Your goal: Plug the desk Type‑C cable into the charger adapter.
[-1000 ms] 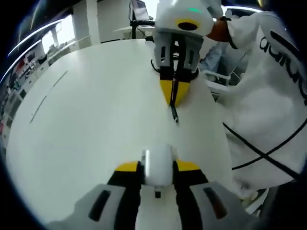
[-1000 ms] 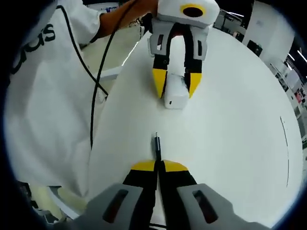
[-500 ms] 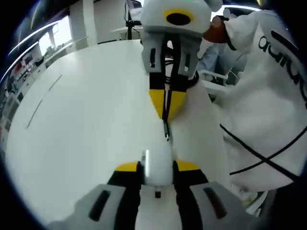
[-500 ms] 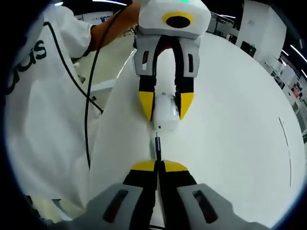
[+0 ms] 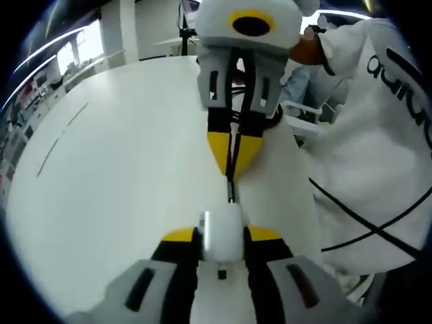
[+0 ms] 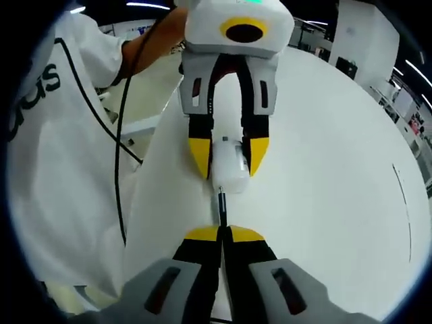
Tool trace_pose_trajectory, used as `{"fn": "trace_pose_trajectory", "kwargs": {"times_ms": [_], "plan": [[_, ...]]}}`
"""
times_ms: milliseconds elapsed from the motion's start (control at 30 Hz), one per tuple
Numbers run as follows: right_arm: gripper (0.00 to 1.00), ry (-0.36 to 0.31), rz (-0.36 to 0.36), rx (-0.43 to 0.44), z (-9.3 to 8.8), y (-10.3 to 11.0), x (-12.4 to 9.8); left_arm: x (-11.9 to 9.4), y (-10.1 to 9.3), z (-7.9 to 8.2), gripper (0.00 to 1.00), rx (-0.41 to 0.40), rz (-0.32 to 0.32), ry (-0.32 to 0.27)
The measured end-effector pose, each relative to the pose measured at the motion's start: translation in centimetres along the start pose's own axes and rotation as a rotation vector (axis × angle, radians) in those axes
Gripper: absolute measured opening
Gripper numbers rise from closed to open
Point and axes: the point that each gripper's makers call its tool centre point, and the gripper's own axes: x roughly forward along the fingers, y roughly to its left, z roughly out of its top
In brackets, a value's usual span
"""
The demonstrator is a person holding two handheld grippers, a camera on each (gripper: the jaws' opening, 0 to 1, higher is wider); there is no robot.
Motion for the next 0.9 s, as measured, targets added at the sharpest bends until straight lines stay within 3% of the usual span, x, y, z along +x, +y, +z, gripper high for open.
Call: {"fn": "trace_pose_trajectory", "kwargs": {"times_ms": [533,900], "plan": [[0.01,0.038,-0.025,-0.023,-0.2,0.7,0.5,0.2,0.1,0.0,0.25,-0.017,0.012,0.026],[0.01,0.034,-0.015,0.013,0.3,1.0,0.3,0.6,0.3,0.0,0.26,0.027,0.014,0.067]]}}
